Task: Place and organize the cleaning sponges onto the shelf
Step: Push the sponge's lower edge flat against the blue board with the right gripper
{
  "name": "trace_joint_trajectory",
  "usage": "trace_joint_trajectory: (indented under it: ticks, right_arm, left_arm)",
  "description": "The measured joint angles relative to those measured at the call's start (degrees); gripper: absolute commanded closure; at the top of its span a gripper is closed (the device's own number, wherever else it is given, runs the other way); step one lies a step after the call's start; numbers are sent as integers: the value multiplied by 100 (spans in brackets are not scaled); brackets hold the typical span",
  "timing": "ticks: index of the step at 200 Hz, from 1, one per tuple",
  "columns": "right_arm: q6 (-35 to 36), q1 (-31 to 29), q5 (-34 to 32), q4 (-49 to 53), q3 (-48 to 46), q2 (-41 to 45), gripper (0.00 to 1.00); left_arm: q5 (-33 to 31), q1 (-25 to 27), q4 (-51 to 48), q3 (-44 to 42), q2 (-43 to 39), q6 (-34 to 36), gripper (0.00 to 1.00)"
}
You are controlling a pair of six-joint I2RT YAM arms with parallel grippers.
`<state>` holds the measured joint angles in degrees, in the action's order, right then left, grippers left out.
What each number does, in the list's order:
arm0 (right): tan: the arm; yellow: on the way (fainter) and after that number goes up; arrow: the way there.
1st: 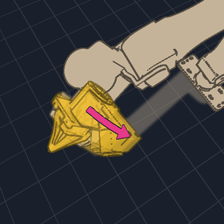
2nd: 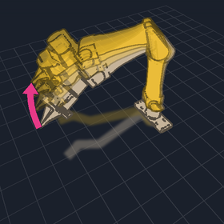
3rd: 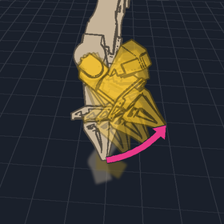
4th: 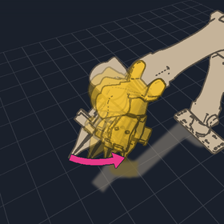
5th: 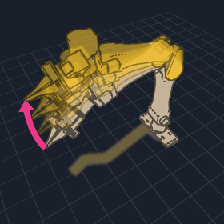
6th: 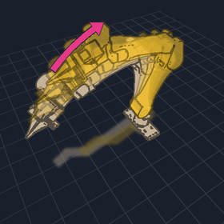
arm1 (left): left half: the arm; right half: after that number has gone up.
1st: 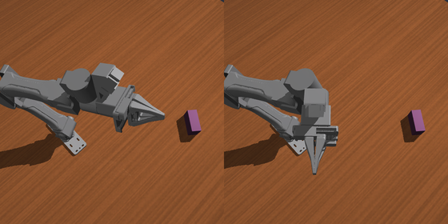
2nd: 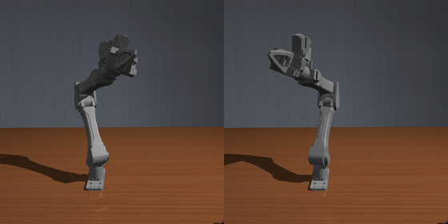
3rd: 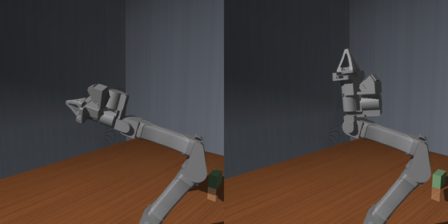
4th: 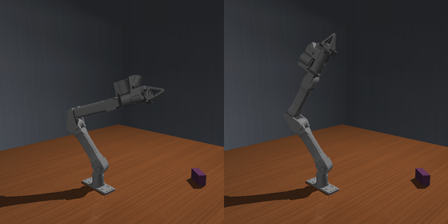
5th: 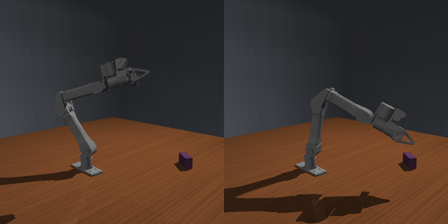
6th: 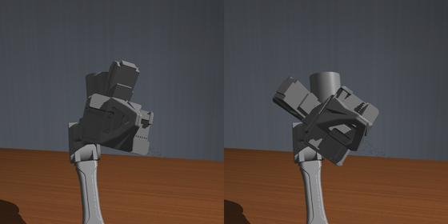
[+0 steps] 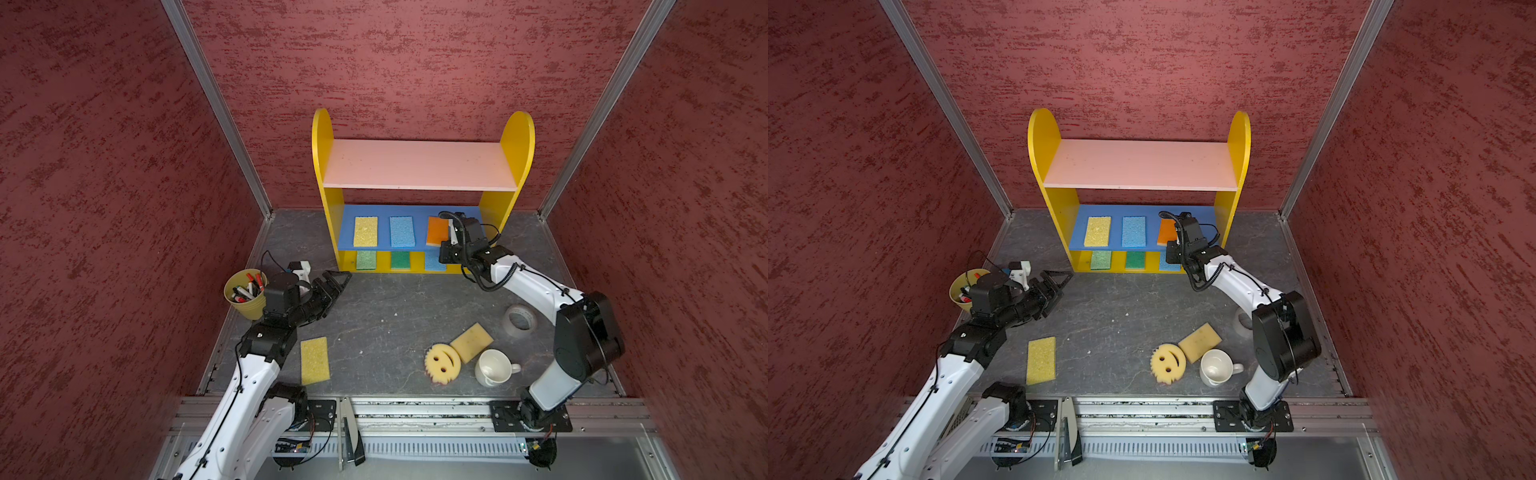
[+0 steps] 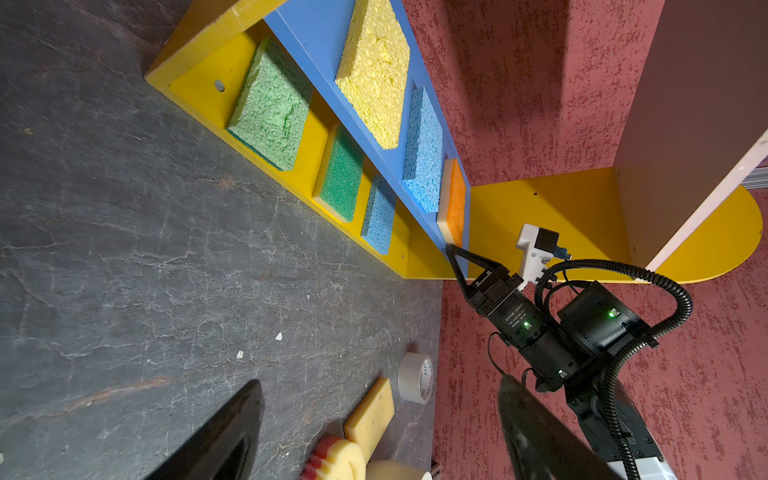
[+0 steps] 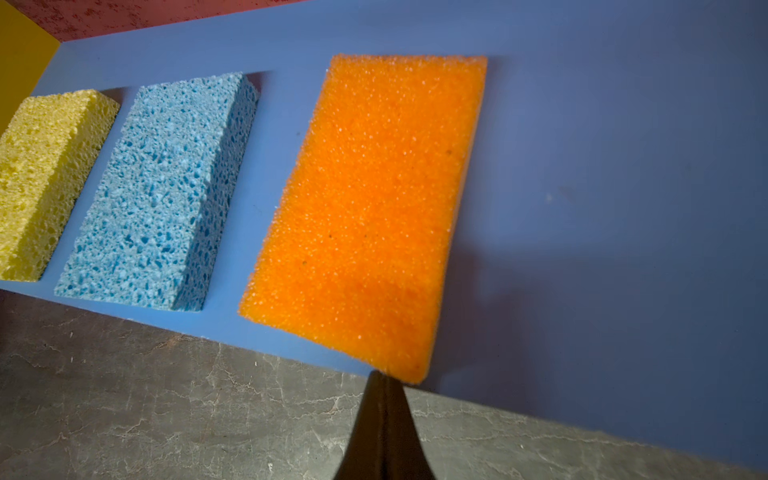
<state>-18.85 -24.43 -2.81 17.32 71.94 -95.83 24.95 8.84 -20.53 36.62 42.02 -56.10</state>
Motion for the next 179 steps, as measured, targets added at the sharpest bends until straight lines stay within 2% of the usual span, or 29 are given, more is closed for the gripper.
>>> trace_joint_trajectory:
  ticks: [114, 153, 179]
  right_arm:
    - [-26, 70, -173, 15, 138, -70, 99]
    - [-50, 70, -155, -11, -120, 317, 89]
    - [-52, 70, -258, -90, -155, 535, 78]
  left_arm:
    - [2, -48, 0, 0, 9, 0, 12]
    - [4, -48, 4, 0, 24, -2, 12]
    - [7, -48, 17, 0, 74, -2, 12]
